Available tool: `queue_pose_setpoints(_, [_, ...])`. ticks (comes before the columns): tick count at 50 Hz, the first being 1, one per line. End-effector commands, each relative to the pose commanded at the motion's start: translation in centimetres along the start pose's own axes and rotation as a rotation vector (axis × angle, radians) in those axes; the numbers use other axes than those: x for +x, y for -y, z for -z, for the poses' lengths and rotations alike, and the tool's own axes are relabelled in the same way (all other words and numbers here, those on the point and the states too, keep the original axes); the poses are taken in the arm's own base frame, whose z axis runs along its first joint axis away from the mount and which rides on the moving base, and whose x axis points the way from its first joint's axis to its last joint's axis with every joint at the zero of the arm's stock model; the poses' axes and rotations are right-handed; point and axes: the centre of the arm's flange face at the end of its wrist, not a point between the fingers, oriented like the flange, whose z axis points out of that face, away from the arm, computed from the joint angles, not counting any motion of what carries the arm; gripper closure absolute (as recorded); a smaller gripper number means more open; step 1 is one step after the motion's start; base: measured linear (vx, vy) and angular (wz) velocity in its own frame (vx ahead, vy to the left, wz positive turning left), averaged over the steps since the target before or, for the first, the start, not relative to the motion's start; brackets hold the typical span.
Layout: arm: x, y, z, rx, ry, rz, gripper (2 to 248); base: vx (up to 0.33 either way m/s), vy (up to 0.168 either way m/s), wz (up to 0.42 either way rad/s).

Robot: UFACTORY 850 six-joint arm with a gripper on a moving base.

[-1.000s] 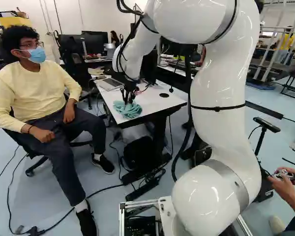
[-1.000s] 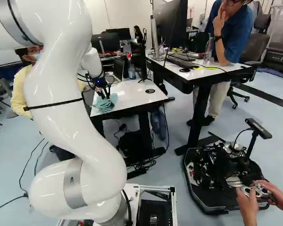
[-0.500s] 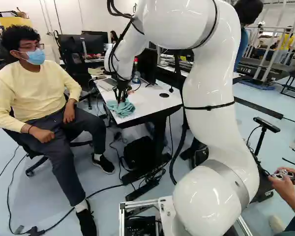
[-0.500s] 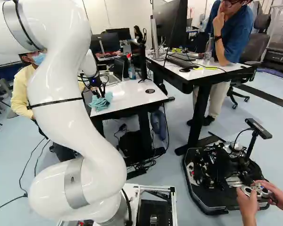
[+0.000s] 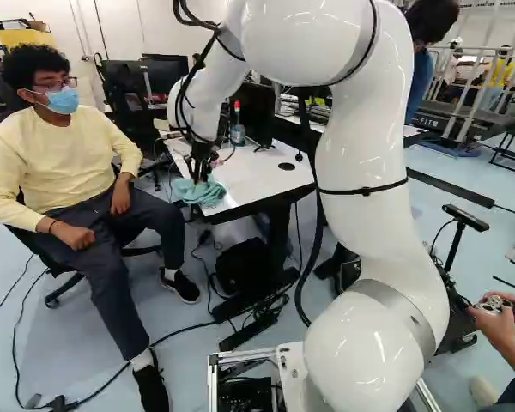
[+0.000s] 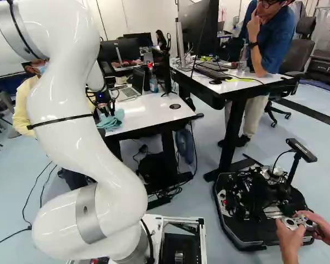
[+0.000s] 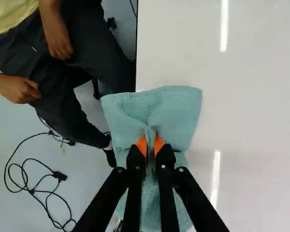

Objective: Clean the table with the green towel

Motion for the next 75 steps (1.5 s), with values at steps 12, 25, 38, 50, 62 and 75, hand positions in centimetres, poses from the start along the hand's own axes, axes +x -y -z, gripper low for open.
queue_pose_setpoints(12, [-1.7,1.3,0.6,0.007,0.014,0.021,211,0.000,0.000,0.000])
queue_pose_setpoints(25, [-3.9,1.8,1.4,0.009,0.030,0.032,211,0.000,0.000,0.000])
queue_pose_setpoints(38, [-5.8,0.4,2.2,0.001,0.043,0.010,211,0.000,0.000,0.000])
queue_pose_setpoints(50, [-7.3,-1.4,2.8,-0.009,0.051,-0.020,211,0.000,0.000,0.000])
queue_pose_setpoints(62, [-8.4,-3.4,3.3,-0.021,0.055,-0.056,211,0.000,0.000,0.000])
queue_pose_setpoints(75, [-7.6,-5.9,3.2,-0.035,0.049,-0.100,211,0.000,0.000,0.000])
